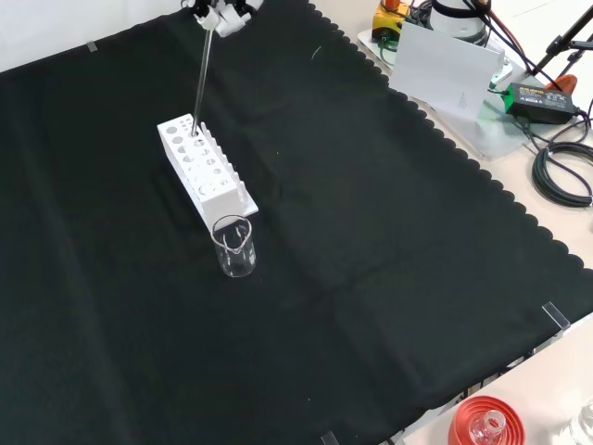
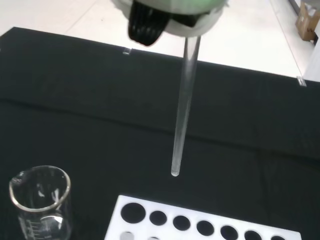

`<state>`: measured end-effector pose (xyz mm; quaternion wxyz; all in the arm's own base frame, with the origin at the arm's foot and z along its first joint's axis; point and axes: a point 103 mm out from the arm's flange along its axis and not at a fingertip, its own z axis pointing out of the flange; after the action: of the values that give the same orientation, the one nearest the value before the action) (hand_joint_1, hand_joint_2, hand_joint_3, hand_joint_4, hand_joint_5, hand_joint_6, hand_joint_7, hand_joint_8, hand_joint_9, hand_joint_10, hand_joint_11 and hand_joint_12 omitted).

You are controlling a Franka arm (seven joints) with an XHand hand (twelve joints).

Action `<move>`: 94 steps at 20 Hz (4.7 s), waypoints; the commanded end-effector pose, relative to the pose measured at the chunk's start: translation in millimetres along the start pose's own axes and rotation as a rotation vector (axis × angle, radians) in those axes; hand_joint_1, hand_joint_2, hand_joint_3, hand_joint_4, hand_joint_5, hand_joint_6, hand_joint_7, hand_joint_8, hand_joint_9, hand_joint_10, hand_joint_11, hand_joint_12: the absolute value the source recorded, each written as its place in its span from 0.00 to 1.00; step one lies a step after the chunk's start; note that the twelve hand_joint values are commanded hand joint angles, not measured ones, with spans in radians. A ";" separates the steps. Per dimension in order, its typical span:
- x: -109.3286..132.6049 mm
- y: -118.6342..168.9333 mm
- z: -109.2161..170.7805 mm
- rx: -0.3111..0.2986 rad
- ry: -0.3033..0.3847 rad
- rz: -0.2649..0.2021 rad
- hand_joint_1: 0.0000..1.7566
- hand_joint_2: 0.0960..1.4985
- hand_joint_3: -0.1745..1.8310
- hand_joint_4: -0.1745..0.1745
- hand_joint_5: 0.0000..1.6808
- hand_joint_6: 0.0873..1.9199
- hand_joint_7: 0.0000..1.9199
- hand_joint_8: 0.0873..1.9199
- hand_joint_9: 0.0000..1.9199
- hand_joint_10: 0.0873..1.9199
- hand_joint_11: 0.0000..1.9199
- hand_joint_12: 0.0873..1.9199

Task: Stir in the beaker to the left of the white test tube rack with the glass rod.

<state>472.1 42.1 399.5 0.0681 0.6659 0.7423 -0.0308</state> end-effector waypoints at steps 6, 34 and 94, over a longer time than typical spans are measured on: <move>19.3 -0.5 -12.6 -0.004 -0.011 -0.025 0.68 0.45 0.43 0.00 0.64 0.50 0.81 0.40 0.87 0.33 0.85 0.44; 140.8 48.7 -3.1 -0.004 0.037 -0.217 0.68 0.45 0.43 0.00 0.65 0.50 0.82 0.40 0.87 0.33 0.85 0.44; 131.4 107.0 134.0 0.153 0.125 -0.281 0.68 0.45 0.43 0.00 0.65 0.49 0.82 0.39 0.87 0.32 0.85 0.43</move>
<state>557.3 171.3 258.1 -0.0308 0.5613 0.8254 -0.0525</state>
